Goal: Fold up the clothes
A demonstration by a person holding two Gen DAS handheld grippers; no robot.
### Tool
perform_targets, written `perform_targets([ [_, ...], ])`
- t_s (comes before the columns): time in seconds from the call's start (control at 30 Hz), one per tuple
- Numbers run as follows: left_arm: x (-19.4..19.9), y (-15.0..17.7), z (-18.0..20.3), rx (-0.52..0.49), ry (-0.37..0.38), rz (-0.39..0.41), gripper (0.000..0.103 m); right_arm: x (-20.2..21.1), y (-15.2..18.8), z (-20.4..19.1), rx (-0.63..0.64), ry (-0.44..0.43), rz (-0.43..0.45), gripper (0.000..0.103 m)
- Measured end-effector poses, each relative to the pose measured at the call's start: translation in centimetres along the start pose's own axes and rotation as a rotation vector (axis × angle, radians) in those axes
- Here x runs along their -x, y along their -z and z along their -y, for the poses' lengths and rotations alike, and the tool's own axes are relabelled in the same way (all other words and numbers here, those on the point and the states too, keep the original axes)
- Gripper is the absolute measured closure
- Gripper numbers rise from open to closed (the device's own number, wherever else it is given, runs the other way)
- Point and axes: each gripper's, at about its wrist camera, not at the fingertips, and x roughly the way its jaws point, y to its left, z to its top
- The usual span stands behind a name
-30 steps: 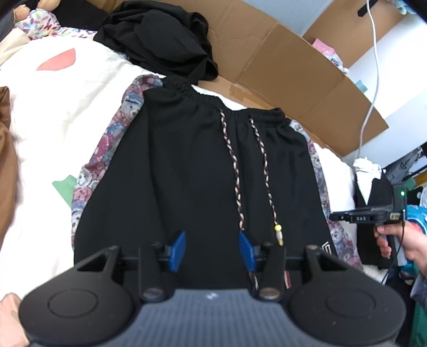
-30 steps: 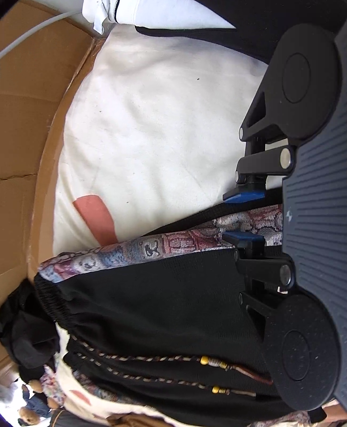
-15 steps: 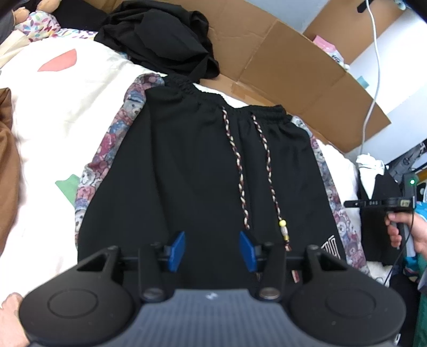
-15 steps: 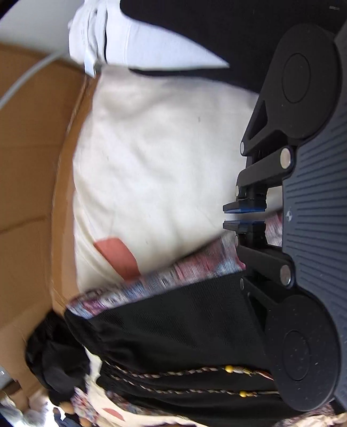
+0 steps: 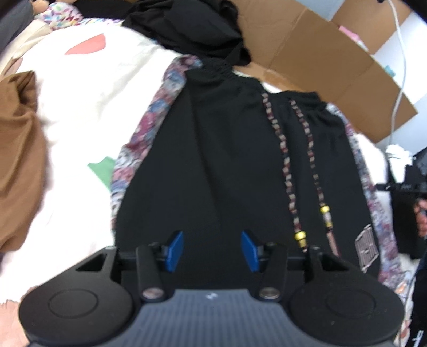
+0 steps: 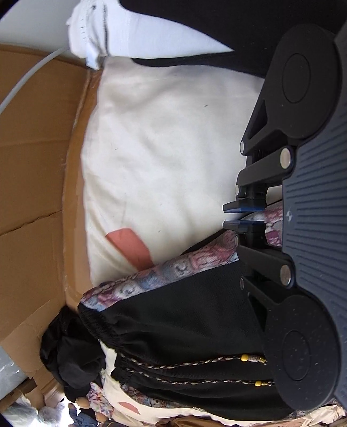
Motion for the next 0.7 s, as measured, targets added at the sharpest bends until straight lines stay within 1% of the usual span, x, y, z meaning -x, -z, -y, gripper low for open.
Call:
perform_targets([
  [0.07,0.0,0.1,-0.5,0.019,-0.002,-0.001,0.051,0.7,-0.3,-0.4,0.006,0.011,0.059,0.095],
  [0.1,0.0,0.1,-0.5,0.018,-0.003,0.000,0.051,0.8,-0.4,-0.5,0.008,0.005,0.075,0.094],
  [0.2,0.0,0.1,-0.5,0.015,-0.006,0.003,0.051,0.1,-0.5,-1.4,0.030,-0.035,0.042,0.082],
  [0.23,0.0,0.1,-0.6,0.014,-0.008,0.004,0.051,-0.3,-0.4,-1.8,0.052,-0.025,0.027,0.075],
  [0.27,0.0,0.1,-0.6,0.013,-0.009,0.005,0.051,-0.7,-0.3,-2.2,0.074,-0.008,0.013,0.073],
  [0.3,0.0,0.0,-0.6,0.012,-0.010,0.006,0.051,-1.1,-0.2,-2.5,0.092,0.013,-0.002,0.073],
  [0.33,0.0,0.0,-0.6,0.011,-0.011,0.007,0.051,-2.0,-0.2,-2.6,0.110,0.073,-0.029,0.073],
  [0.37,0.0,0.0,-0.6,0.010,-0.012,0.008,0.051,-2.5,-0.2,-2.5,0.109,0.106,-0.038,0.073],
  [0.43,0.0,0.0,-0.6,0.008,-0.014,0.010,0.051,-2.8,-0.4,-2.1,0.082,0.117,-0.028,0.072],
  [0.53,0.0,0.1,-0.8,0.002,-0.021,0.008,0.051,-2.5,-0.7,-2.3,0.101,0.146,-0.002,0.072],
  [0.57,0.0,0.2,-1.0,0.003,-0.023,0.006,0.051,-2.3,-0.7,-2.4,0.110,0.157,0.008,0.071],
  [0.63,0.2,0.4,-1.4,0.006,-0.027,0.003,0.051,-2.0,-0.7,-2.3,0.120,0.177,0.013,0.070],
  [0.7,0.5,0.8,-1.9,0.010,-0.032,0.001,0.051,-1.6,-0.7,-2.0,0.118,0.216,0.010,0.070],
])
